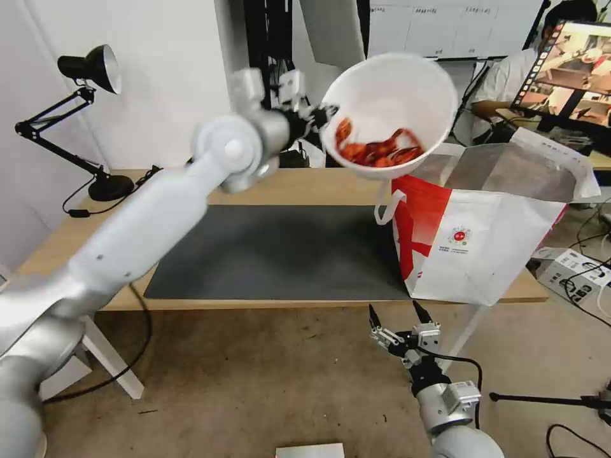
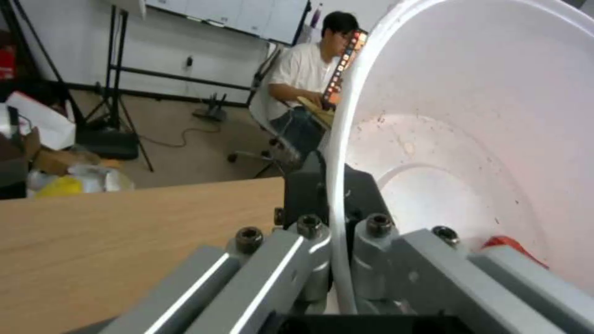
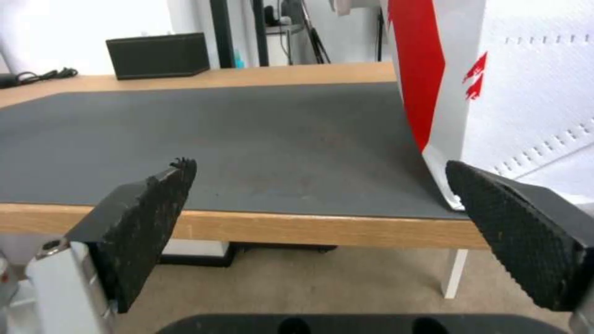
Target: Pick up the trash from the table and place it into the takeout bag.
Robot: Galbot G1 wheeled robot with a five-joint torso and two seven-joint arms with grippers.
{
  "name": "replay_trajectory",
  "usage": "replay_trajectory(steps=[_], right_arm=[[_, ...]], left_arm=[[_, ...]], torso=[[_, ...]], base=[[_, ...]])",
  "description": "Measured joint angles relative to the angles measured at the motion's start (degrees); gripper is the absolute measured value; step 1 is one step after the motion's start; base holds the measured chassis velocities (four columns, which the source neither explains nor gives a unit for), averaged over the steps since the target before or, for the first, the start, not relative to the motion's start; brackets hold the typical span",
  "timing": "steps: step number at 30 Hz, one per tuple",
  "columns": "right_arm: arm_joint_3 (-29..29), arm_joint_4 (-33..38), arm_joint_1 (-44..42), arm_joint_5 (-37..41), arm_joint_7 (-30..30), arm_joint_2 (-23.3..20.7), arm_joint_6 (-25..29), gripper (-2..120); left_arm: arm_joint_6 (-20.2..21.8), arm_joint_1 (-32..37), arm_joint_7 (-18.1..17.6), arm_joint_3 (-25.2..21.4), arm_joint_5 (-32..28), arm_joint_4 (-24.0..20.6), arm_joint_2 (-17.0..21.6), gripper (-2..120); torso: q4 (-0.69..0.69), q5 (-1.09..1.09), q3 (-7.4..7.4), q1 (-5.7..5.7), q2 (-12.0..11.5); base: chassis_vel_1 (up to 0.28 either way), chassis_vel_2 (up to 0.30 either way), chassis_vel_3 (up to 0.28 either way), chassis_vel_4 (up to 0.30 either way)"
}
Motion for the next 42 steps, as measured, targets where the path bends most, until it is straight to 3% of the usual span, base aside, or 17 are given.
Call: replay_trajectory(steps=[1,4,5,8,12,15,22,31,42], right_arm=[[0.0,0.0,0.0,0.0,0.0,0.0,0.0,100],[0.0,0.0,0.0,0.0,0.0,0.0,0.0,100],[0.0,0.0,0.0,0.0,0.0,0.0,0.0,100],[0.0,0.0,0.0,0.0,0.0,0.0,0.0,100],[0.0,0.0,0.0,0.0,0.0,0.0,0.0,100],[0.0,0.0,0.0,0.0,0.0,0.0,0.0,100],[0.0,0.0,0.0,0.0,0.0,0.0,0.0,100],[0.0,0.0,0.0,0.0,0.0,0.0,0.0,100],[0.0,0.0,0.0,0.0,0.0,0.0,0.0,100]], left_arm=[[0.0,0.0,0.0,0.0,0.0,0.0,0.0,0],[-2.13,-1.05,-2.66,2.44,2.84,5.69,-7.33,0],[-2.13,-1.05,-2.66,2.44,2.84,5.69,-7.33,0],[-5.5,-0.94,-4.48,4.33,8.31,11.23,-13.58,0],[-7.4,-0.48,-5.68,5.36,12.05,13.75,-17.19,0],[-9.6,0.28,-6.45,7.72,18.67,15.51,-19.8,0],[-10.54,1.65,-7.24,10.82,23.72,15.86,-20.16,0],[-10.58,1.68,-6.71,11.96,24.79,14.86,-19.23,0],[-10.64,0.36,-0.87,12.63,24.07,13.78,-18.56,0]], torso=[[0.0,0.0,0.0,0.0,0.0],[0.0,0.0,0.0,0.0,0.0],[0.0,0.0,0.0,0.0,0.0],[-0.02,0.01,0.0,0.01,0.0],[-0.02,0.0,0.0,0.01,0.0],[-0.02,0.0,0.0,0.0,0.0],[0.01,-0.01,0.0,0.0,0.0],[0.01,-0.02,0.0,0.0,0.0],[0.0,-0.02,-0.01,0.0,0.0]], base=[[0.0,0.0,0.0,0.0],[0.0,0.0,0.0,0.0],[0.0,0.0,0.0,0.0],[0.0,0.0,0.0,0.0],[0.0,0.0,0.0,0.0],[0.0,0.0,0.0,0.0],[0.0,0.0,0.0,0.0],[0.0,0.0,0.0,0.0],[0.0,0.0,0.0,0.0]])
